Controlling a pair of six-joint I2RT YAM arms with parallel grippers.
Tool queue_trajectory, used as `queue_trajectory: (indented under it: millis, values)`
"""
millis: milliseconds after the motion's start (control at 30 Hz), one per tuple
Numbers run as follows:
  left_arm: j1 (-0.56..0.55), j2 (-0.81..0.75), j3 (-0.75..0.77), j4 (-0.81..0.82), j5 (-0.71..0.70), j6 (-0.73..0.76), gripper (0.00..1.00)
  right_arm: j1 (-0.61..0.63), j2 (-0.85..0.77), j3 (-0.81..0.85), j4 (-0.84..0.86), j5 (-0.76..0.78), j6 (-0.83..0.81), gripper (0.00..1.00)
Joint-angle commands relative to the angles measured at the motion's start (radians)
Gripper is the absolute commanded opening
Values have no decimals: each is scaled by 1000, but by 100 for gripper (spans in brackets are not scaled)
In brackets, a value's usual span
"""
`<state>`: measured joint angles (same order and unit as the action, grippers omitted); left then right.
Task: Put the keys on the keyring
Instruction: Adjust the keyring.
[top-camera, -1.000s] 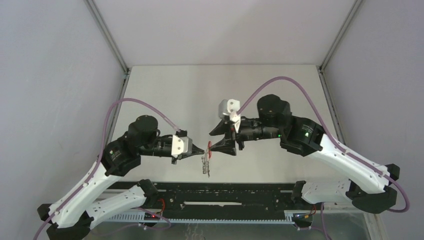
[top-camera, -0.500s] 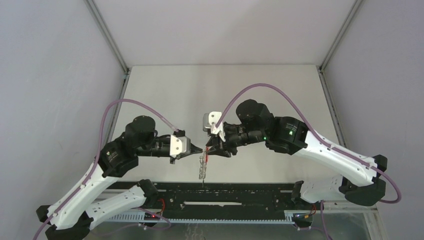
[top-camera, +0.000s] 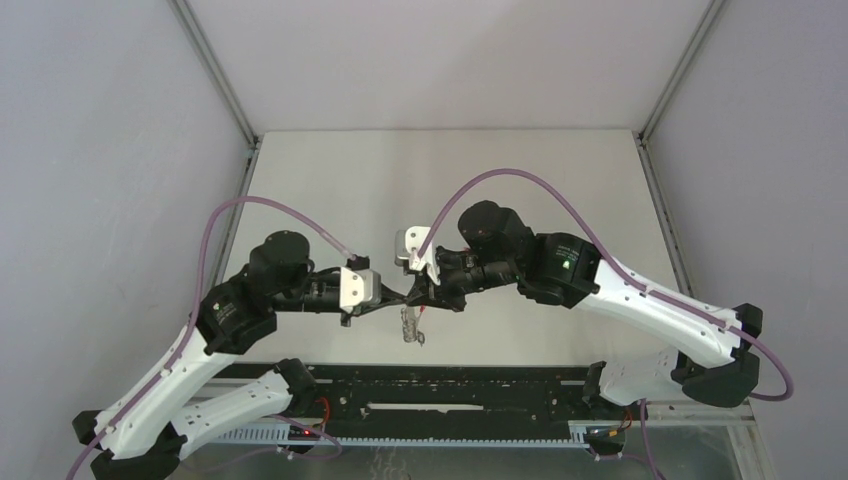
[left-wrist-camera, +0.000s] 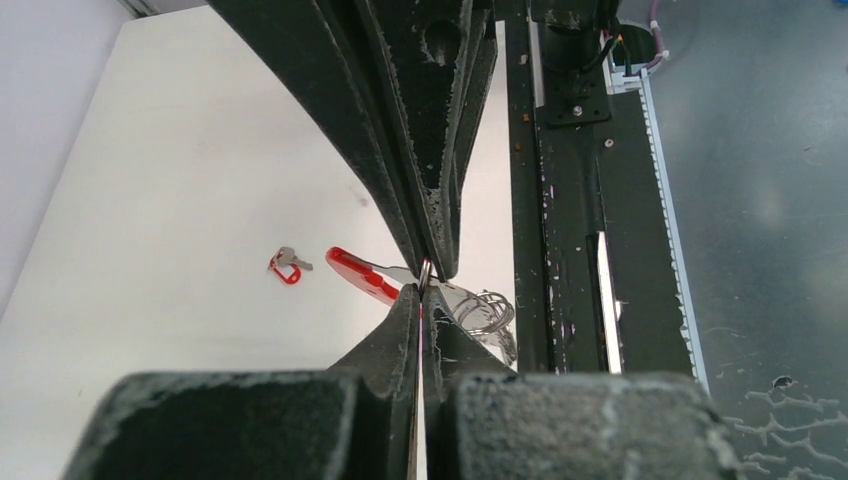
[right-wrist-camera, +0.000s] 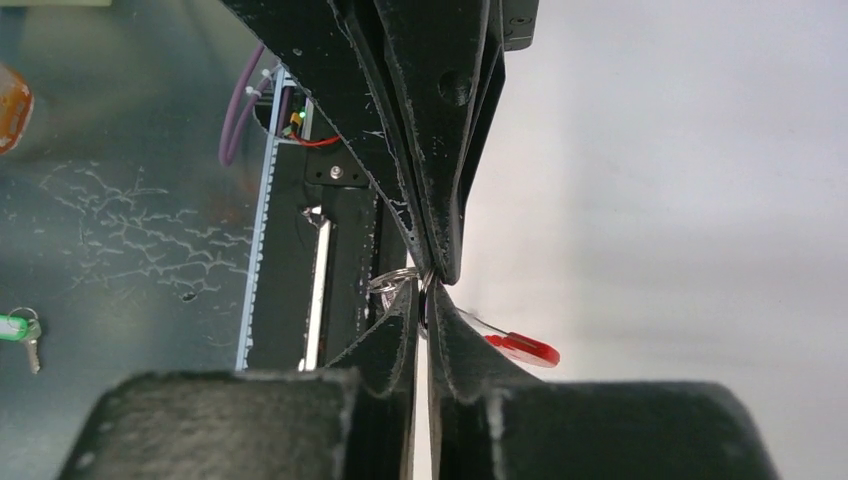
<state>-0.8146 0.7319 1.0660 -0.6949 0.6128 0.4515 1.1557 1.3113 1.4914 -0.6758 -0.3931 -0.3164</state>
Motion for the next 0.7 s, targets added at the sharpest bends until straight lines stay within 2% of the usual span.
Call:
queue_trajectory:
  millis: [0,167,200,267,333,467,667]
  values:
    - [5,-16,42,51,14,-20,0,11,-24,19,64,43,-1,1]
    - [5,-21,35,58,26,-28,0,9,-87,-55,168,71,24,0]
    - [6,-22,36,64,29,-34,6,8,-101,-75,191,70,36,0]
    - [6,-25,42,65,33,-36,26,-3,-138,-122,250,55,66,0]
    - [7,-31,46,52,34,-21,37,-21,-179,-179,323,12,103,0]
    - [6,-39,38,40,15,-17,40,-61,-254,-309,489,-100,191,0]
    - [8,-43,-4,119,32,-87,36,-85,-305,-438,729,-175,312,0]
